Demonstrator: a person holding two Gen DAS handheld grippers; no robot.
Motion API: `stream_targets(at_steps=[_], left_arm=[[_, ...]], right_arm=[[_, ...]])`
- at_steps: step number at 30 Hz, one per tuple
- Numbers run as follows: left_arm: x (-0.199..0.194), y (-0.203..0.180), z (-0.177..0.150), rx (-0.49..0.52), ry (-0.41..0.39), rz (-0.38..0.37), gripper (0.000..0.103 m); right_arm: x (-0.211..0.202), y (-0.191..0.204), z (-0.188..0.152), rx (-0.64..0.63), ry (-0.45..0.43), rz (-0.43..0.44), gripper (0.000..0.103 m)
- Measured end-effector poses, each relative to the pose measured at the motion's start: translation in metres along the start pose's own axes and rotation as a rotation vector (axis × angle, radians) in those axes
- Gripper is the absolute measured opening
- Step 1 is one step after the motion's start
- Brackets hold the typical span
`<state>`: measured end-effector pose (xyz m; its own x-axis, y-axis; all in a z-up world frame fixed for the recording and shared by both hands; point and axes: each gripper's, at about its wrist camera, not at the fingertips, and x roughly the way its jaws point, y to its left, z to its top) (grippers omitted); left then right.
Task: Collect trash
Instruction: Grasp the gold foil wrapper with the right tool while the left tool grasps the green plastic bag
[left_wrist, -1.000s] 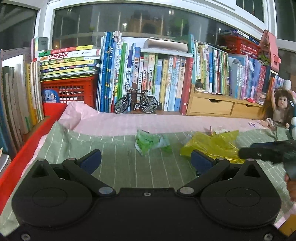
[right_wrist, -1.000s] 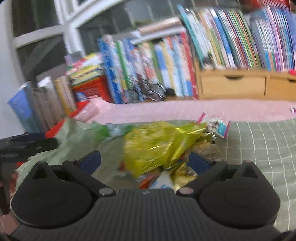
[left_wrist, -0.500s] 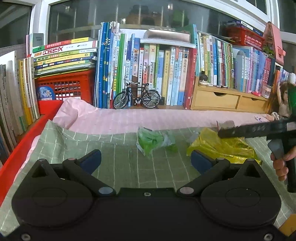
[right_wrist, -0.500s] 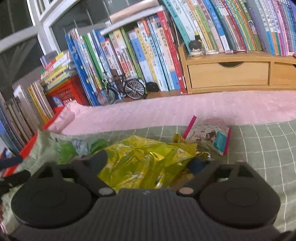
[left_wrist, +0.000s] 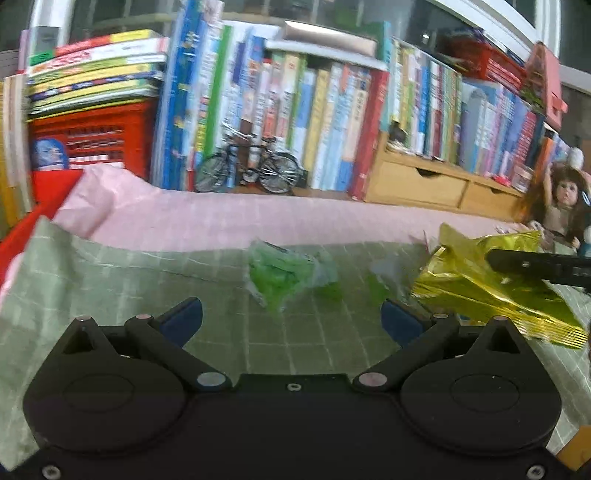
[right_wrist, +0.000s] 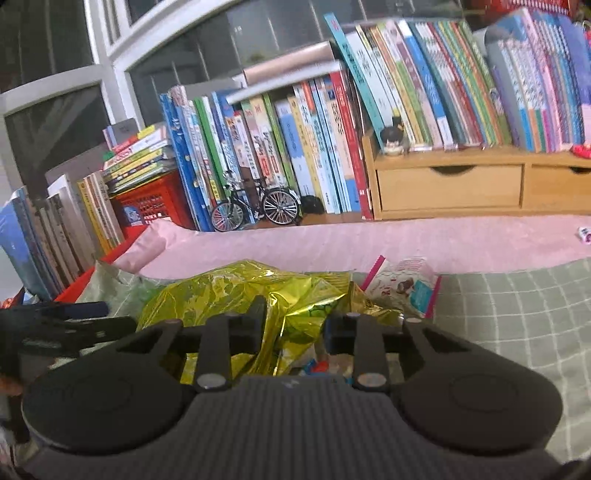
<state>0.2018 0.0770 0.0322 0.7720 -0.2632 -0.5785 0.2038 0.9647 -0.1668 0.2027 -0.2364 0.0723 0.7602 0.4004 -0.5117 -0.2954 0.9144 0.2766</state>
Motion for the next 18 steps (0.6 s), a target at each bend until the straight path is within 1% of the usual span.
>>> stream_targets(at_steps=[4, 8, 9, 15, 18], left_arm=[[0.023, 0.000, 0.004, 0.003, -0.015, 0.017, 0.103], [0.045, 0.001, 0.011, 0.011, -0.038, -0.032, 0.103], [0.051, 0.001, 0.012, 0.011, -0.041, -0.030, 0.103], [0.076, -0.008, 0.012, -0.015, -0.025, 0.028, 0.103], [0.083, -0.017, 0.011, 0.019, -0.030, 0.092, 0.103]], right_arm=[[-0.022, 0.008, -0.010, -0.058, -0.010, -0.017, 0.036], [-0.039, 0.015, -0.020, -0.119, -0.014, -0.037, 0.038], [-0.043, 0.015, -0.021, -0.127, -0.016, -0.043, 0.039], [-0.049, 0.011, -0.030, -0.137, -0.010, -0.062, 0.039], [-0.047, 0.008, -0.033, -0.131, -0.004, -0.058, 0.040]])
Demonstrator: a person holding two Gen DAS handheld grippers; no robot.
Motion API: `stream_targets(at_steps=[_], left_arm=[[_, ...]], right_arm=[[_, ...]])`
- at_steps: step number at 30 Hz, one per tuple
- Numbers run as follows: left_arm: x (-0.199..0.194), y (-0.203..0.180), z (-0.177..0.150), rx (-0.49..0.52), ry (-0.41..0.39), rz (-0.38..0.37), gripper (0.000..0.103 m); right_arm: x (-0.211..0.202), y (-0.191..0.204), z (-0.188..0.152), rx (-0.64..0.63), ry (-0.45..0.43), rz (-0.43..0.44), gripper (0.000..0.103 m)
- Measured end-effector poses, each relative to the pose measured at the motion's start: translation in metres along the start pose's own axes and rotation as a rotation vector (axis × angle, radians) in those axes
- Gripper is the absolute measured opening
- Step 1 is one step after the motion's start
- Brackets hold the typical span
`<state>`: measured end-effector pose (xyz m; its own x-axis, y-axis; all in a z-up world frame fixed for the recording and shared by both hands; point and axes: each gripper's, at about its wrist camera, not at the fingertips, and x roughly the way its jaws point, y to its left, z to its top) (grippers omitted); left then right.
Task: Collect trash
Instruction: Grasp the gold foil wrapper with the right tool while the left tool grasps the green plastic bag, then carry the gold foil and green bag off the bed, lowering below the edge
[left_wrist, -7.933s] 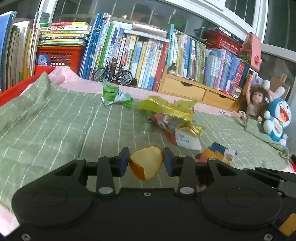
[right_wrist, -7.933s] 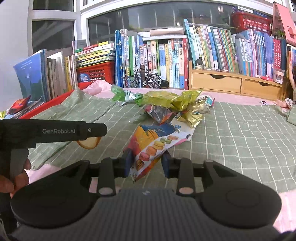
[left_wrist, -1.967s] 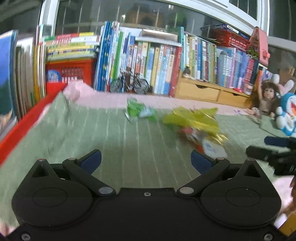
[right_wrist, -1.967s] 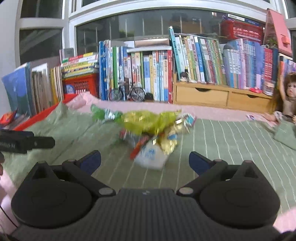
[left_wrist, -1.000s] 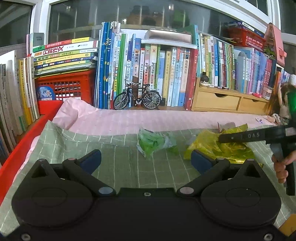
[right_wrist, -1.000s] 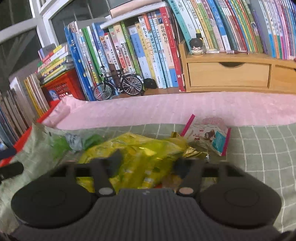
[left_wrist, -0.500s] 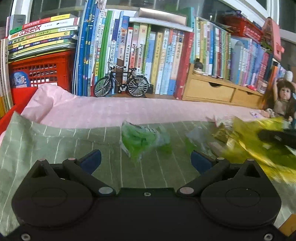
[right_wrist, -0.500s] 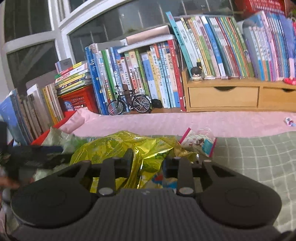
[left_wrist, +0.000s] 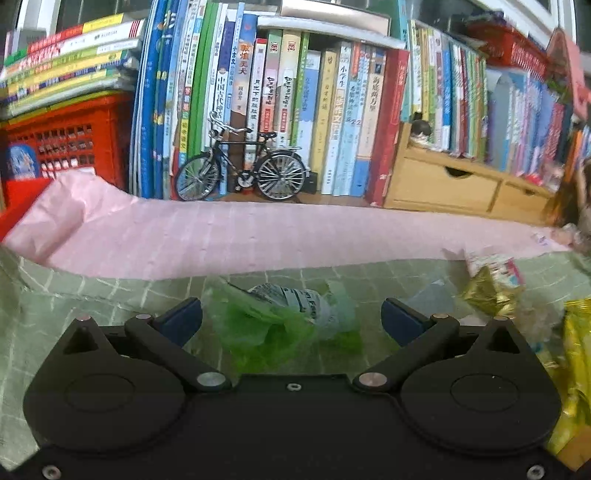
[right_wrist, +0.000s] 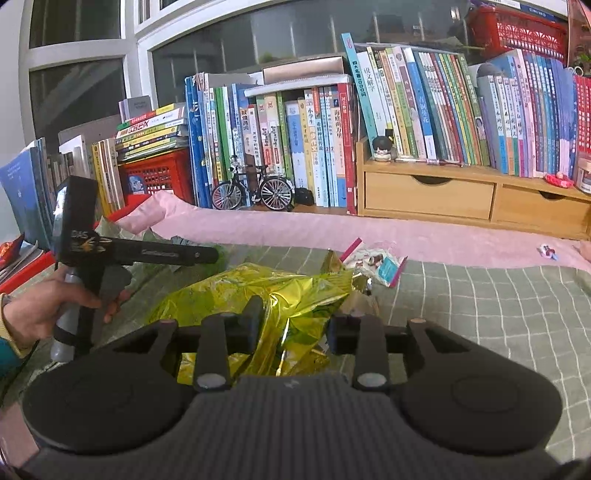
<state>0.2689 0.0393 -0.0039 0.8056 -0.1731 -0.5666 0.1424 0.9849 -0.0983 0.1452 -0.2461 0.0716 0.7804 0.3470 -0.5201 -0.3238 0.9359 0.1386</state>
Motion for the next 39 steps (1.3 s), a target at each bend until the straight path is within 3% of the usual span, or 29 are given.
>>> stream_targets(at_steps=[5, 8, 18, 29, 39], left_arm=[[0.003, -0.004, 0.002, 0.012, -0.011, 0.024, 0.101], [0.009, -0.003, 0.002, 0.013, 0.022, 0.029, 0.081], [-0.006, 0.003, -0.004, -0.039, 0.022, -0.011, 0.078], [-0.091, 0.009, 0.001, -0.035, -0.064, -0.077, 0.078], [-0.160, 0.000, -0.022, 0.024, -0.096, -0.125, 0.078]], right_arm=[[0.001, 0.000, -0.006, 0.015, 0.006, 0.014, 0.040], [-0.002, 0.003, -0.008, 0.019, 0.000, 0.021, 0.040], [-0.017, 0.015, -0.011, 0.013, -0.009, 0.030, 0.040], [-0.035, 0.032, -0.019, 0.041, -0.018, 0.054, 0.040], [-0.061, 0.058, -0.031, 0.016, 0.003, 0.057, 0.040]])
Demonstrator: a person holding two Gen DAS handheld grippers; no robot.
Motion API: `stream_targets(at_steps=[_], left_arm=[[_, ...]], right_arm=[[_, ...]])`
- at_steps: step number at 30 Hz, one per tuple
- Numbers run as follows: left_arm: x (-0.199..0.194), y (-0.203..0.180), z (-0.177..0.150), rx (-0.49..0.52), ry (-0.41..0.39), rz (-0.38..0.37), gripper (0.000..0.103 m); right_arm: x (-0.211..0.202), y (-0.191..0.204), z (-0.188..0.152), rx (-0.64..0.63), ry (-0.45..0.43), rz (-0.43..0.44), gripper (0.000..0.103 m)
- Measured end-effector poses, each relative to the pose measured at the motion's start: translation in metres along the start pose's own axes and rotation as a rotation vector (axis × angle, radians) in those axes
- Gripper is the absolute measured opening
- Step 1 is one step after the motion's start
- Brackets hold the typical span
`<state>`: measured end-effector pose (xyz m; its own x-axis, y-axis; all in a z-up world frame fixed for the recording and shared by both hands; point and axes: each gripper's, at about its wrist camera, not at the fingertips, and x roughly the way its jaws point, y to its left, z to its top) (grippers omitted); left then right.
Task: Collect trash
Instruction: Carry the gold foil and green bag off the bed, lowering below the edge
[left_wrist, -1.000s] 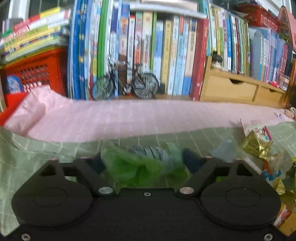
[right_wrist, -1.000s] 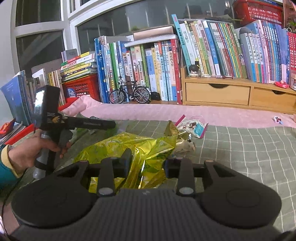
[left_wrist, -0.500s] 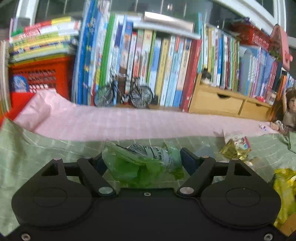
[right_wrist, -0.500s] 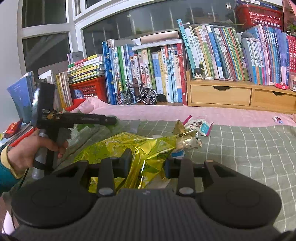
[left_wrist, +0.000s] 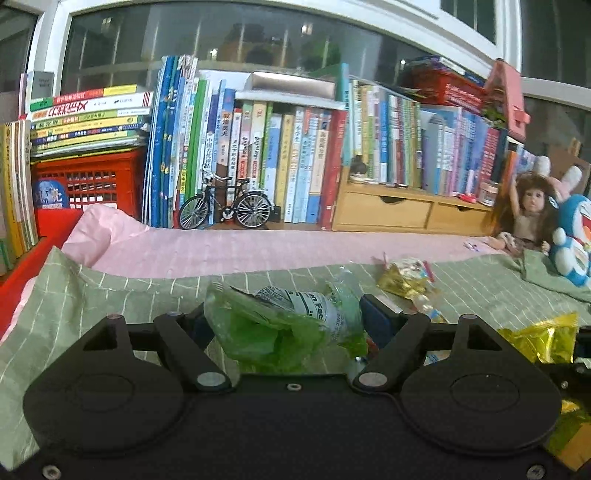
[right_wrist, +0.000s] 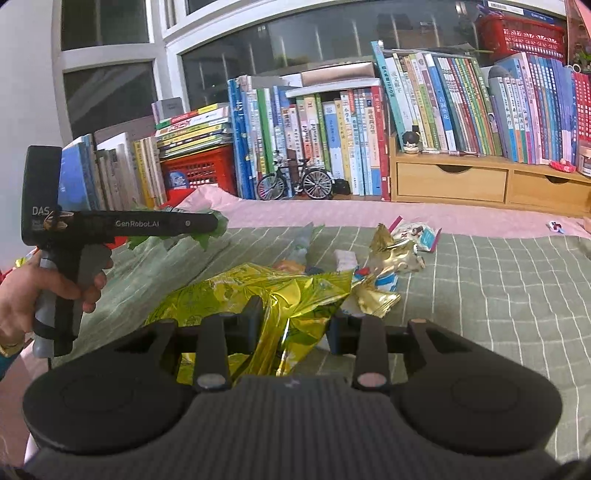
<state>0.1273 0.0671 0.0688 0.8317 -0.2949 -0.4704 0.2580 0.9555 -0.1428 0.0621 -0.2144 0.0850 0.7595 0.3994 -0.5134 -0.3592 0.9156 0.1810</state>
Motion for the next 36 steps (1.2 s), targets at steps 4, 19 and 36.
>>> stream_targets(at_steps=[4, 19, 36], left_arm=[[-0.026, -0.009, -0.010, 0.015, -0.013, -0.022, 0.078], [-0.120, -0.018, -0.050, 0.054, -0.020, -0.068, 0.078], [-0.196, -0.042, -0.106, 0.053, 0.012, -0.148, 0.078]], right_arm=[[-0.014, 0.009, -0.005, -0.008, 0.006, 0.004, 0.040], [-0.070, 0.037, -0.045, 0.017, -0.007, 0.018, 0.040], [-0.114, 0.057, -0.099, 0.063, 0.026, 0.019, 0.039]])
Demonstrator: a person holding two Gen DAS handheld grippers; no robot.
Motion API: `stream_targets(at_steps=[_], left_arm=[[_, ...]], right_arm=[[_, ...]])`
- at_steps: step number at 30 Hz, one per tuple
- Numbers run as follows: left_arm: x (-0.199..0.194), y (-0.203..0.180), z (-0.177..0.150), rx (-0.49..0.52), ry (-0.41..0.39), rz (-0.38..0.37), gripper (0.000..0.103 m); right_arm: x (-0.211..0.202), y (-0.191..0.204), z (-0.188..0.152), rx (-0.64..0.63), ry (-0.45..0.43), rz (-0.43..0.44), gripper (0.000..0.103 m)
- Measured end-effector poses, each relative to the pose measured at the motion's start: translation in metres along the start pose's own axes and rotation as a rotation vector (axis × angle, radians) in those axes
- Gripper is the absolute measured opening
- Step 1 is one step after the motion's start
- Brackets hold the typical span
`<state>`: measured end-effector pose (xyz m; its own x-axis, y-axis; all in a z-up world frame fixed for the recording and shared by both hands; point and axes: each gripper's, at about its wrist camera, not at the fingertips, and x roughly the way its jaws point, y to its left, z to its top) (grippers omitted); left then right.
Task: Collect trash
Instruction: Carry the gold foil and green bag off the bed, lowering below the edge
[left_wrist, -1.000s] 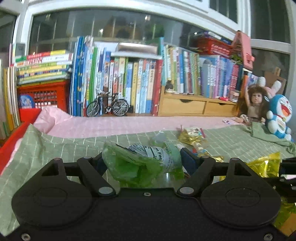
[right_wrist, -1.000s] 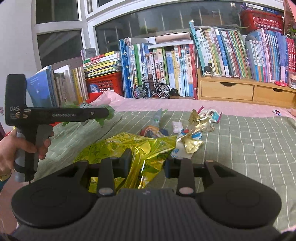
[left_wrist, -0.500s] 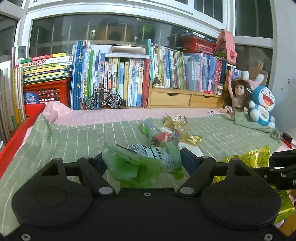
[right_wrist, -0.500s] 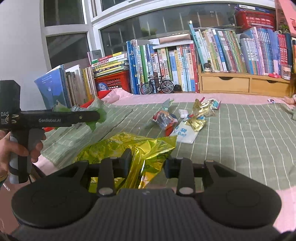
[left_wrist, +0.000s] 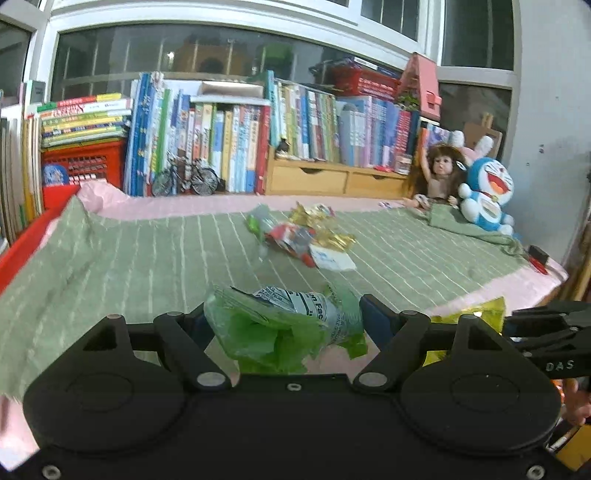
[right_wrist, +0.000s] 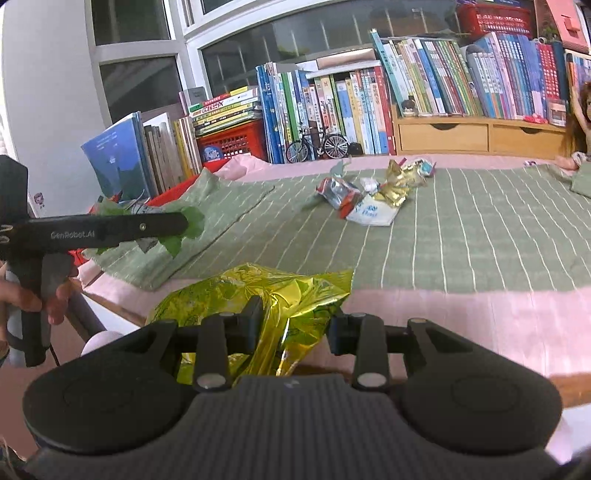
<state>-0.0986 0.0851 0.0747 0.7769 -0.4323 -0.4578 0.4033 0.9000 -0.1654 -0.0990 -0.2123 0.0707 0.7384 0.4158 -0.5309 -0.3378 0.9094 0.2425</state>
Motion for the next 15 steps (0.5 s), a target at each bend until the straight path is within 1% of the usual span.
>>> stream_targets(at_steps=[3, 5, 8, 10, 13, 15], left_arm=[[-0.007, -0.003, -0.013, -0.048, 0.028, -0.048, 0.078], [-0.013, -0.008, -0.022, -0.051, 0.040, -0.066, 0.078], [-0.026, -0.017, -0.031, -0.013, 0.043, -0.071, 0.078], [-0.033, -0.021, -0.034, -0.003, 0.049, -0.085, 0.078], [-0.036, -0.023, -0.042, -0.003, 0.059, -0.070, 0.078], [-0.036, -0.023, -0.049, -0.020, 0.077, -0.069, 0.078]], right_arm=[[-0.008, 0.003, -0.007, 0.010, 0.002, 0.004, 0.039], [-0.014, 0.008, -0.012, -0.007, 0.007, -0.002, 0.039], [-0.023, 0.018, -0.020, -0.045, 0.020, -0.012, 0.039], [-0.028, 0.020, -0.025, -0.044, 0.029, -0.005, 0.039], [-0.030, 0.019, -0.034, -0.033, 0.043, -0.006, 0.039], [-0.029, 0.020, -0.041, -0.031, 0.056, -0.012, 0.039]])
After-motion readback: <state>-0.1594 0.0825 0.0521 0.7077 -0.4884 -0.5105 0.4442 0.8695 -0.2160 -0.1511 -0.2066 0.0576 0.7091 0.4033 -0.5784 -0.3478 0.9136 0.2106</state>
